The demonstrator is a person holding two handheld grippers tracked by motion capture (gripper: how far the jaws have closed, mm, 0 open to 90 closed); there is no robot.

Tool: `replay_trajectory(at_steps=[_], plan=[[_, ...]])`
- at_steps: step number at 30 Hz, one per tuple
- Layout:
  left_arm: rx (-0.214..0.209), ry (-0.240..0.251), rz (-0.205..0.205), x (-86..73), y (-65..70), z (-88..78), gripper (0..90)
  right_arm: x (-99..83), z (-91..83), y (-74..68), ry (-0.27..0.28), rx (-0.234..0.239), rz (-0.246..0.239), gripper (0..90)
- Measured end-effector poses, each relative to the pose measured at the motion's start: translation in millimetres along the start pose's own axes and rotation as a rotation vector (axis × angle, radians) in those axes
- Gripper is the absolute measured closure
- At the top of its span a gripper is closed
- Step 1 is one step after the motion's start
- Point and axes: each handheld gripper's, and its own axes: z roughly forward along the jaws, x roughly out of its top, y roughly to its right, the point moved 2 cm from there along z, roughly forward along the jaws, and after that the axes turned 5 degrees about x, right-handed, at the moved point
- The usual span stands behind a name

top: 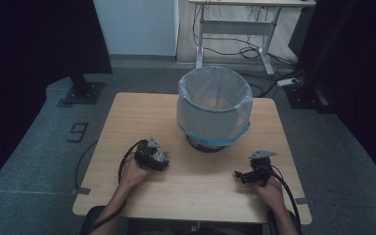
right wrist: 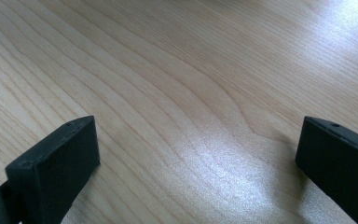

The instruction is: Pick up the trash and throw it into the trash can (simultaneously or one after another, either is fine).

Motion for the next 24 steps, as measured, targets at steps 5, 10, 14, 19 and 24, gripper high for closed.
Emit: replay_trajectory(at_steps=[5,10,14,19,24], plan=[[-0.009,0.021,-0.012,2.0,-2.7,-5.7,15.4,0.0,0.0,0.0,0.0,0.0,0.0,0.0],[-0.011,0.017,-0.012,2.9,-4.4,-7.3,17.2,0.0,0.0,0.0,0.0,0.0,0.0,0.0],[-0.003,0.019,-0.008,5.2,-6.0,-9.8,17.6,0.0,0.0,0.0,0.0,0.0,0.0,0.0],[-0.001,0.03,-0.005,10.8,-8.1,-16.2,17.6,0.0,0.0,0.0,0.0,0.0,0.0,0.0],[0.001,0.037,0.013,19.5,-9.9,-24.7,17.6,0.0,0.0,0.0,0.0,0.0,0.0,0.0]])
